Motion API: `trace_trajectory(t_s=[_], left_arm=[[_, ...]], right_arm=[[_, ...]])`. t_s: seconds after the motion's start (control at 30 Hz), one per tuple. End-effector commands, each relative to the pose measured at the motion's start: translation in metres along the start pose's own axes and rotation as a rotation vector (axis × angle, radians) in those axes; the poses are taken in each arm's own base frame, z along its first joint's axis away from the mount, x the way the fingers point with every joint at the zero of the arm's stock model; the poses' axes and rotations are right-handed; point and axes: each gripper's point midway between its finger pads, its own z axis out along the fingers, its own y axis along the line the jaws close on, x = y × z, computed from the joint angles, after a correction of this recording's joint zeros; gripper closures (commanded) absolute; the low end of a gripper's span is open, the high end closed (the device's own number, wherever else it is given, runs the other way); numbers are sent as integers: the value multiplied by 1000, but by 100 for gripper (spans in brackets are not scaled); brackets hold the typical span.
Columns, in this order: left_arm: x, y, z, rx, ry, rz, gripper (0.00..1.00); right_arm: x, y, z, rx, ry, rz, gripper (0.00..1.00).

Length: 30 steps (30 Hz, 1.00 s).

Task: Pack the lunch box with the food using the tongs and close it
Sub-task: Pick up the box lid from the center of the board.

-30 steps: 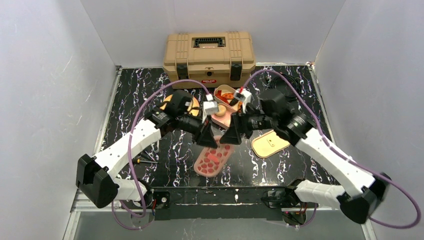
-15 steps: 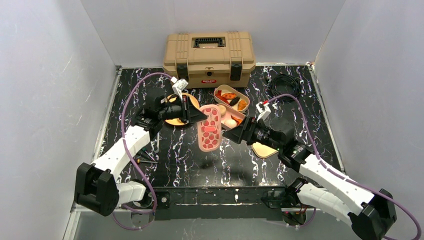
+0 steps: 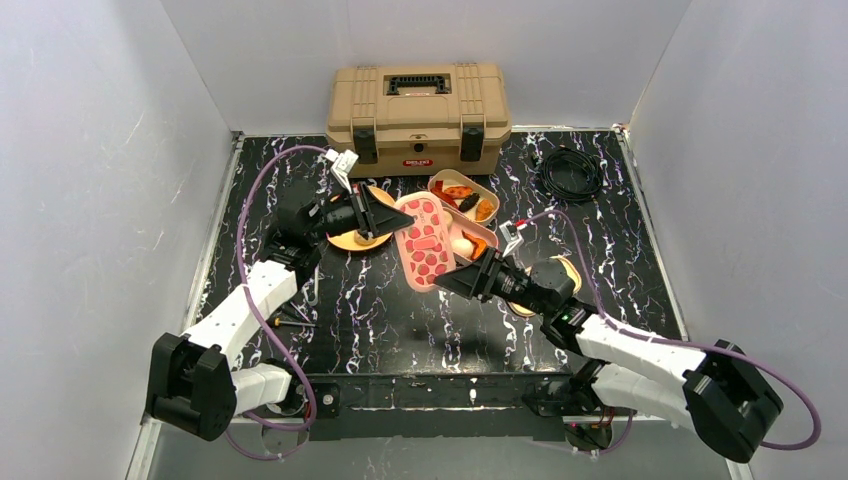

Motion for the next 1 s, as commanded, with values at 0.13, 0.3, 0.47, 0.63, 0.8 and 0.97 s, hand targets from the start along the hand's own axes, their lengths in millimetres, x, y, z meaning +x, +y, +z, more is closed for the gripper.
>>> trace_trajectory(t_s=[0.13, 0.3, 0.47, 0.63, 0.8, 0.97], left_arm=[[-9, -20, -5, 76, -55, 10, 100], [-10, -22, -5, 94, -63, 7, 100], [-9, -15, -3, 79, -57, -5, 100], [-3, 5, 1, 16, -23, -50, 62], [-2, 30, -4, -105, -24, -33, 22], [-10, 46, -17, -238, -49, 48, 13]], right_arm=[[-19, 56, 11, -237, -62, -73, 37], [-25, 56, 13, -223, -84, -87, 56], [-31, 54, 6, -195, -133, -86, 90], [-45, 44, -5, -66, -186, -136, 99], [-54, 23, -21, 186, -137, -231, 99], [-62, 10, -34, 367, -13, -303, 99]])
